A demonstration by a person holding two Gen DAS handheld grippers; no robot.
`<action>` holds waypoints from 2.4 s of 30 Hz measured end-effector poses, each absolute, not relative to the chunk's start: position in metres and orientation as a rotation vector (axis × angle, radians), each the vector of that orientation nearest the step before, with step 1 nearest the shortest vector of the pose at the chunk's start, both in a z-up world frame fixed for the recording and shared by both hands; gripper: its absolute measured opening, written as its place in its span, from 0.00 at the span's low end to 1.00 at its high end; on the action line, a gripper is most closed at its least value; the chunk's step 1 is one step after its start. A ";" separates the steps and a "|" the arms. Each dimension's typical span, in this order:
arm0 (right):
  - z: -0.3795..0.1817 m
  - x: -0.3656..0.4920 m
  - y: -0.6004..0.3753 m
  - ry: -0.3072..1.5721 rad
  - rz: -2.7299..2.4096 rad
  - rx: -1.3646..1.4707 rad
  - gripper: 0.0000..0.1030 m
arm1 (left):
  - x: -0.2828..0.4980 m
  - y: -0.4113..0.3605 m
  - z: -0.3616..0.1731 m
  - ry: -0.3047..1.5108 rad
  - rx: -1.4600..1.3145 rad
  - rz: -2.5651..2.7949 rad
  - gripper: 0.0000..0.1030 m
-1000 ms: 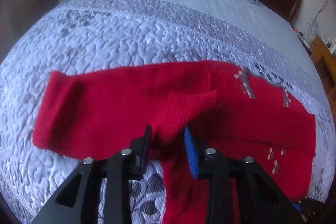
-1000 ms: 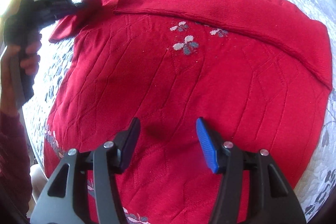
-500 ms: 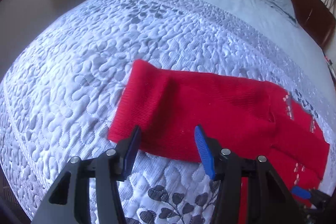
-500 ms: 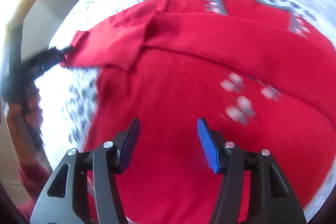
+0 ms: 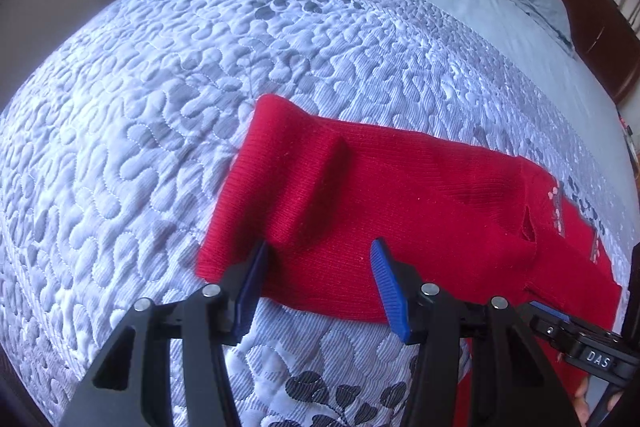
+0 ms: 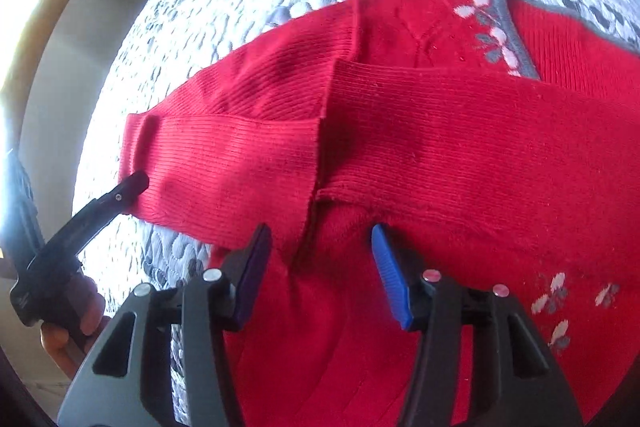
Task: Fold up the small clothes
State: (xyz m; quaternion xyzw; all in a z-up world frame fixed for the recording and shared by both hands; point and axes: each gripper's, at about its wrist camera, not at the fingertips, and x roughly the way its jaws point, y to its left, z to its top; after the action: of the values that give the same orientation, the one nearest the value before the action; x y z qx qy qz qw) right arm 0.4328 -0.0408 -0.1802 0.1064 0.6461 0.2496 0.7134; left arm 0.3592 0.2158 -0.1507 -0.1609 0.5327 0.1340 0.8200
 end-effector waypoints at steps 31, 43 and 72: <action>-0.093 0.422 -0.221 1.206 0.350 0.159 0.04 | 0.361 0.175 -0.136 1.078 -0.217 0.286 0.58; -0.175 0.393 -0.340 1.314 0.109 0.238 0.30 | 0.372 0.102 -0.170 1.137 0.005 0.228 0.58; -0.188 0.401 -0.386 1.276 0.189 0.504 0.36 | 0.369 0.097 -0.164 1.122 0.015 0.227 0.60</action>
State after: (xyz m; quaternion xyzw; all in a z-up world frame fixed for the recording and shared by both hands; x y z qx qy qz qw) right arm 0.4009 -0.3857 -0.1881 0.2326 0.5881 0.0871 0.7697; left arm 0.3691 0.0972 -0.1642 0.0069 0.5307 0.1074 0.8407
